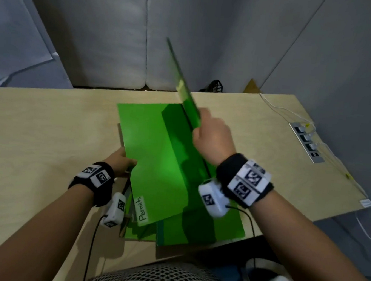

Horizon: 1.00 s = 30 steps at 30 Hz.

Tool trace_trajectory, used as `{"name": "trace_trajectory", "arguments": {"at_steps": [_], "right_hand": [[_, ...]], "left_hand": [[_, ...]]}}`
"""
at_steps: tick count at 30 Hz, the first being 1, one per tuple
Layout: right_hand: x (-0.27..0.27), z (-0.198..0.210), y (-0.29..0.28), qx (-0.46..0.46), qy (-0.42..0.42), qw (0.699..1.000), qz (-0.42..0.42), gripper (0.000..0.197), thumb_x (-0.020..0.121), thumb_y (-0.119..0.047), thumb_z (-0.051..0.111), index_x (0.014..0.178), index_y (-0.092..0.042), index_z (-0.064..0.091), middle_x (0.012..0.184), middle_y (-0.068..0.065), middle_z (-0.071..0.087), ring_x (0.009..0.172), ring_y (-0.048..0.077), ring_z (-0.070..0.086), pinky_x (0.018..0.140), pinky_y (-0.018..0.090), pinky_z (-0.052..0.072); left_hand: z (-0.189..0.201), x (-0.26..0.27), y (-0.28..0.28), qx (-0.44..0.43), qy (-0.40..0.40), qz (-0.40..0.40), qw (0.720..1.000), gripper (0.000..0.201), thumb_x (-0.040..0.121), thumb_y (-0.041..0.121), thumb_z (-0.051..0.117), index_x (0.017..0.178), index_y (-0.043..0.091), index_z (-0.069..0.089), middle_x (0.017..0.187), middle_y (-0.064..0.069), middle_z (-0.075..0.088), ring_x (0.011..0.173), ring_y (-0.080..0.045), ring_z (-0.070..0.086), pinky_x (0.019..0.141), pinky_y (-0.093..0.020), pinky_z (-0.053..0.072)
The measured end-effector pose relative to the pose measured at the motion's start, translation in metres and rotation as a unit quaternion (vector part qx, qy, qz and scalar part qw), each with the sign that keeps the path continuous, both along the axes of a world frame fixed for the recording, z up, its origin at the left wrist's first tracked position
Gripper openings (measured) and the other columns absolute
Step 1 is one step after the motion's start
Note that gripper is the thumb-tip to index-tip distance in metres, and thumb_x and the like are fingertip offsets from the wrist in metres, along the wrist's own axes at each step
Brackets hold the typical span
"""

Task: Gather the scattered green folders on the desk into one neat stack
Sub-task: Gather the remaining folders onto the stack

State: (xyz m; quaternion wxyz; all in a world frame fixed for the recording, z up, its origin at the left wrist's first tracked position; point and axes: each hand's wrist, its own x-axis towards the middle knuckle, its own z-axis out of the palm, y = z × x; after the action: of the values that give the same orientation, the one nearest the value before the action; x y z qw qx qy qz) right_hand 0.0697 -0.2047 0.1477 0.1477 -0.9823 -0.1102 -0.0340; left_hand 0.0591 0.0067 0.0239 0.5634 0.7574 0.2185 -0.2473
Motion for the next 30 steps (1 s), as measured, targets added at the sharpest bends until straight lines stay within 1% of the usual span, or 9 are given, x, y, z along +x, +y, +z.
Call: {"name": "trace_trajectory", "arguments": {"at_steps": [6, 8, 10, 13, 17, 19, 24, 26, 30], "right_hand": [[0.045, 0.008, -0.045, 0.264, -0.066, 0.962, -0.024, 0.052, 0.081, 0.001, 0.039, 0.132, -0.002, 0.049, 0.116, 0.02, 0.064, 0.1, 0.028, 0.061, 0.087, 0.034, 0.047], [0.059, -0.001, -0.061, 0.392, 0.01, 0.919, -0.044, 0.047, 0.081, 0.007, 0.037, 0.123, -0.005, 0.054, 0.115, 0.015, 0.064, 0.103, 0.025, 0.062, 0.089, 0.032, 0.05], [0.066, -0.021, -0.074, 0.438, 0.113, 0.885, -0.107, 0.038, 0.081, 0.014, 0.037, 0.1, -0.012, 0.059, 0.094, 0.011, 0.064, 0.082, 0.025, 0.062, 0.074, 0.034, 0.052], [0.062, -0.066, -0.088, 0.292, 0.234, 0.913, -0.16, 0.031, 0.084, 0.014, 0.037, 0.087, -0.004, 0.061, 0.072, 0.011, 0.055, 0.064, 0.024, 0.051, 0.062, 0.032, 0.043], [0.032, -0.121, -0.078, 0.057, 0.369, 0.916, -0.149, 0.032, 0.093, 0.0, 0.043, 0.122, 0.005, 0.056, 0.111, 0.023, 0.06, 0.094, 0.027, 0.055, 0.073, 0.028, 0.041], [0.018, -0.137, -0.065, 0.04, 0.364, 0.914, -0.175, 0.034, 0.092, -0.006, 0.048, 0.125, 0.004, 0.054, 0.124, 0.024, 0.058, 0.109, 0.033, 0.057, 0.085, 0.034, 0.044], [0.012, -0.145, -0.045, 0.114, 0.364, 0.89, -0.25, 0.055, 0.087, -0.025, 0.061, 0.132, 0.002, 0.044, 0.132, 0.019, 0.052, 0.117, 0.034, 0.055, 0.088, 0.034, 0.047], [0.013, -0.144, -0.046, 0.16, 0.388, 0.865, -0.276, 0.059, 0.09, -0.025, 0.058, 0.138, 0.003, 0.037, 0.133, 0.019, 0.05, 0.118, 0.033, 0.053, 0.085, 0.031, 0.043], [0.024, -0.137, -0.052, 0.218, 0.385, 0.844, -0.304, 0.044, 0.092, -0.018, 0.05, 0.13, 0.005, 0.05, 0.117, 0.019, 0.056, 0.101, 0.032, 0.053, 0.081, 0.032, 0.04]], "left_hand": [[0.003, 0.0, 0.003, 0.032, 0.015, -0.028, 0.999, 0.014, 0.097, 0.001, 0.048, 0.108, 0.009, 0.044, 0.092, -0.014, 0.057, 0.093, -0.031, 0.056, 0.089, -0.045, 0.051], [0.001, 0.001, 0.007, 0.021, 0.03, -0.027, 0.999, 0.013, 0.097, 0.001, 0.048, 0.108, 0.008, 0.046, 0.097, -0.019, 0.057, 0.092, -0.03, 0.056, 0.091, -0.049, 0.051], [0.0, 0.003, 0.008, 0.01, 0.04, -0.025, 0.999, 0.008, 0.097, 0.001, 0.047, 0.1, 0.009, 0.049, 0.089, -0.018, 0.054, 0.08, -0.027, 0.054, 0.081, -0.046, 0.053], [-0.002, 0.005, 0.007, 0.013, 0.054, -0.004, 0.998, 0.006, 0.098, 0.001, 0.043, 0.095, 0.005, 0.046, 0.074, -0.011, 0.047, 0.06, -0.022, 0.046, 0.067, -0.036, 0.051], [-0.005, 0.007, 0.006, -0.021, 0.071, 0.065, 0.995, 0.045, 0.101, 0.025, 0.044, 0.14, 0.003, 0.039, 0.098, -0.015, 0.057, 0.074, -0.028, 0.055, 0.068, -0.035, 0.05], [-0.007, 0.009, 0.005, -0.001, 0.077, 0.052, 0.996, 0.068, 0.096, 0.036, 0.053, 0.149, 0.004, 0.024, 0.127, -0.023, 0.049, 0.097, -0.036, 0.057, 0.073, -0.038, 0.053], [-0.017, 0.012, 0.004, 0.124, 0.066, -0.019, 0.99, 0.082, 0.084, 0.021, 0.072, 0.146, -0.001, 0.023, 0.135, -0.022, 0.045, 0.101, -0.035, 0.058, 0.084, -0.045, 0.055], [-0.02, 0.012, 0.004, 0.136, 0.061, -0.033, 0.988, 0.08, 0.082, 0.024, 0.074, 0.143, 0.0, 0.028, 0.132, -0.021, 0.048, 0.103, -0.036, 0.059, 0.086, -0.047, 0.055], [-0.02, 0.015, 0.002, 0.131, 0.06, -0.052, 0.988, 0.063, 0.083, 0.022, 0.074, 0.128, -0.007, 0.042, 0.117, -0.025, 0.056, 0.097, -0.039, 0.063, 0.087, -0.053, 0.055]]}}
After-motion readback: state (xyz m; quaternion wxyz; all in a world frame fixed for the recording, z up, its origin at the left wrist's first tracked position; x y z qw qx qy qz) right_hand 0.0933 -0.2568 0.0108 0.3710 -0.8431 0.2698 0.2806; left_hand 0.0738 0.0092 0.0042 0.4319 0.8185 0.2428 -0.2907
